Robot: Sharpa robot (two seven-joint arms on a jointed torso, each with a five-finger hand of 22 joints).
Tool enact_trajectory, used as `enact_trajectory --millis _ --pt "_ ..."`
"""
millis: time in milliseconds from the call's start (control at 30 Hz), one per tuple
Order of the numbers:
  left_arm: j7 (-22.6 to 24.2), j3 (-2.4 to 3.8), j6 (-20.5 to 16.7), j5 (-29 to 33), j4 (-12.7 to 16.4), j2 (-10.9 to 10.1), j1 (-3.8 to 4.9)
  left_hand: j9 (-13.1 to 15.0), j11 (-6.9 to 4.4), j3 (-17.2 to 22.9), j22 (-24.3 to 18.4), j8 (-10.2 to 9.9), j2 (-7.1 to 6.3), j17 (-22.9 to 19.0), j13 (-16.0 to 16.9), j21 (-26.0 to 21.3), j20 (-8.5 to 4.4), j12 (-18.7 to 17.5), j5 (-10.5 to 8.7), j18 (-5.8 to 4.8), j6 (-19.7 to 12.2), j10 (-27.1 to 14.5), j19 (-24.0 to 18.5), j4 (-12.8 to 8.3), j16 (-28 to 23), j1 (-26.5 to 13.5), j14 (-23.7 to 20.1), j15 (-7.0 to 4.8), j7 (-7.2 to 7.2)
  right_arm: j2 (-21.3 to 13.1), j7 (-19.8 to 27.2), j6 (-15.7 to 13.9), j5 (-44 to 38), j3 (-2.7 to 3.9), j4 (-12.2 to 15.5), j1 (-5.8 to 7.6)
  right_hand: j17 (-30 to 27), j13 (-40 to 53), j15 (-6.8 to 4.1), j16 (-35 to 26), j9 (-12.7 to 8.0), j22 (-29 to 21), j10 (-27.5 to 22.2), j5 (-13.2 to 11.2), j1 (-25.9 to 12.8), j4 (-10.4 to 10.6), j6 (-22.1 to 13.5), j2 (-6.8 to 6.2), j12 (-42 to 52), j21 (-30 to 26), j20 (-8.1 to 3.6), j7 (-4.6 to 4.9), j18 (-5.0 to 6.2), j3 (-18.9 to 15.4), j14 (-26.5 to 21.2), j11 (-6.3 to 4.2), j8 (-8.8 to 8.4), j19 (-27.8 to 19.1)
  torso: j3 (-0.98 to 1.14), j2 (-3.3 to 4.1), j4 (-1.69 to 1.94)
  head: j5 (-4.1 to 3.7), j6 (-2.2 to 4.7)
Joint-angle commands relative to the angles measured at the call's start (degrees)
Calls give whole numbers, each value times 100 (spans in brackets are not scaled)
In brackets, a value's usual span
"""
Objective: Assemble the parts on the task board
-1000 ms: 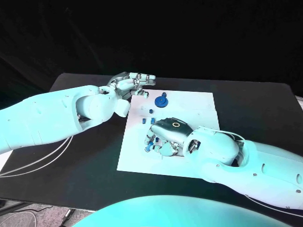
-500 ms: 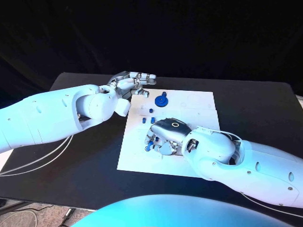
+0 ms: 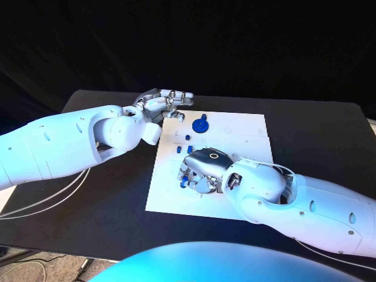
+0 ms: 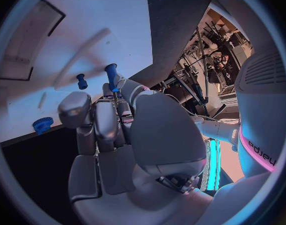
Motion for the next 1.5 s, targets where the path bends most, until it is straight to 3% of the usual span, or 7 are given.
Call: enact_trajectory --millis 33,333,700,900,1133,1267,1500 --pt "14 4 100 -14 23 -4 3 -5 -3 -10 -9 6 43 -6 7 -23 3 7 40 95 -48 -36 -25 -17 -14 -31 -31 11 -5 28 -40 287 -103 -22 -32 -16 -14 4 -22 6 7 -25 282 15 6 -8 0 31 3 -13 3 45 -97 37 246 -249 -29 7 0 1 -6 -2 0" --pt "8 4 97 -17 29 -8 3 -5 -3 -10 -9 6 43 -6 7 -23 3 7 40 95 -48 -36 -25 -17 -14 -31 -31 11 -5 51 -17 222 -5 -64 -125 -14 -681 -27 223 -655 -139 -1111 -1120 246 -555 144 -1178 -439 -279 -853 187 148 89 -395 -77 39 -120 -569 1 -9 -9 -13 0" --pt "2 3 87 -20 -12 13 2 -3 -4 -12 -12 14 54 -21 9 -28 5 24 42 97 -51 -45 -28 -22 -15 -32 -40 11 -6 -110 130 -795 33 -61 -28 -14 -1101 33 253 -894 -98 -1704 -1289 252 -385 126 -1186 -294 90 -1353 251 86 202 -994 -355 55 -70 -850 14 -10 -20 -54 0" --pt "-1 3 91 -20 -22 10 2 -3 -4 -12 -12 14 54 -21 9 -28 5 24 42 97 -51 -45 -28 -22 -15 -32 -40 11 -6 -442 165 -1079 246 50 273 12 -1081 26 225 -806 -106 -1591 -1197 253 -373 133 -1142 -263 207 -1261 224 94 180 -1102 -305 22 -87 -758 4 -12 -19 -111 21" --pt "-11 1 90 -20 -7 -24 1 -3 -4 -12 -12 14 54 -21 9 -28 5 24 42 97 -51 -45 -28 -22 -15 -32 -40 11 -6 -1318 -221 -954 1268 150 752 294 -681 95 129 -307 -77 -834 -381 488 -651 398 -880 -175 622 -664 157 210 38 -1329 -11 -101 -10 -328 -7 -13 -30 -300 99" --pt "-9 1 74 -21 51 -77 1 -3 -4 -12 -12 14 54 -21 9 -28 5 24 42 97 -51 -45 -28 -22 -15 -32 -40 11 -6 -1950 -741 -844 1944 162 987 419 148 320 -32 499 -56 437 516 657 -935 678 -678 -213 1014 325 31 77 -185 -1488 298 -303 84 244 -21 -16 -84 -385 131" --pt "-3 -8 71 -23 80 -103 0 -3 -4 -12 -13 18 58 -23 10 -30 5 32 43 97 -53 -50 -28 -28 -13 -29 -42 11 -7 -2599 -1576 -589 2249 83 1247 445 327 1352 -218 735 -52 1031 1159 1434 -1423 1370 -624 -317 2046 806 -164 -105 -293 -2111 358 -519 167 431 -7 -20 -179 -470 148"
